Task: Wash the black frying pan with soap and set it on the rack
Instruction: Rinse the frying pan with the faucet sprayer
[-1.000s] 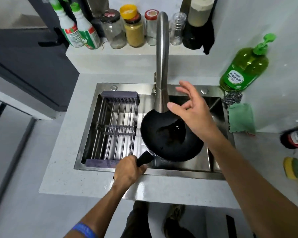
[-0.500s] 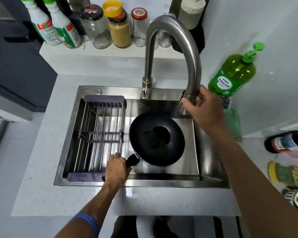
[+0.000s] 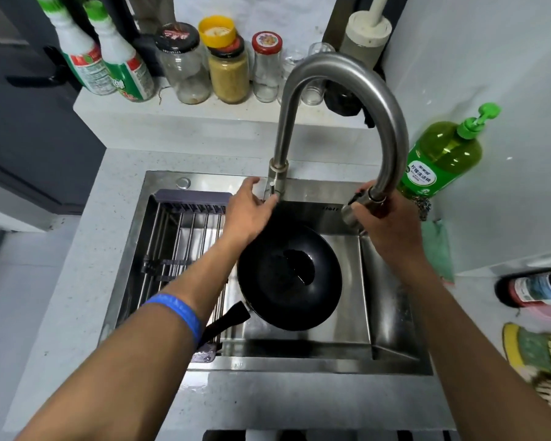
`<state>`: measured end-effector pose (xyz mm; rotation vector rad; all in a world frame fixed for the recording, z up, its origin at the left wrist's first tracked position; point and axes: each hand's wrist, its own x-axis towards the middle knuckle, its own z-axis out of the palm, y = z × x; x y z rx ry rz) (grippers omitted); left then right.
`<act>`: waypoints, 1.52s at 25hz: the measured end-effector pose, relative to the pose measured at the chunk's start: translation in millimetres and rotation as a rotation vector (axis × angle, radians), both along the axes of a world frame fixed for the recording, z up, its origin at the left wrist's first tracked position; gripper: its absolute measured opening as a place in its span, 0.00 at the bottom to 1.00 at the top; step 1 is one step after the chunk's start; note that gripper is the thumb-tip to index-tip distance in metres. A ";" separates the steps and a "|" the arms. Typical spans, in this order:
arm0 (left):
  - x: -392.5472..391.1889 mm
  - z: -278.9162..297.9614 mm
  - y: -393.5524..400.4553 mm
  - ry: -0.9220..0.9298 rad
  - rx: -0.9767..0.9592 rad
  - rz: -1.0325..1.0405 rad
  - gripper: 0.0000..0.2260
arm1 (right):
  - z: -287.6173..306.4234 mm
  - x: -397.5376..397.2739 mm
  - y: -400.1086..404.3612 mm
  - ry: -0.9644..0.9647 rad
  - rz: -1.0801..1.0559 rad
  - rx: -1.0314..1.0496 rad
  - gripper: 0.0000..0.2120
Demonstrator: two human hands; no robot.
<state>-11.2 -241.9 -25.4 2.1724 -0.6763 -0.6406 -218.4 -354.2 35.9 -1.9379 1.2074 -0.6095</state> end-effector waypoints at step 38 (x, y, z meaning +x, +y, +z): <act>-89.9 -92.8 235.5 -0.155 0.467 -0.261 0.03 | 3.0 -9.7 -17.9 0.598 0.255 0.086 0.18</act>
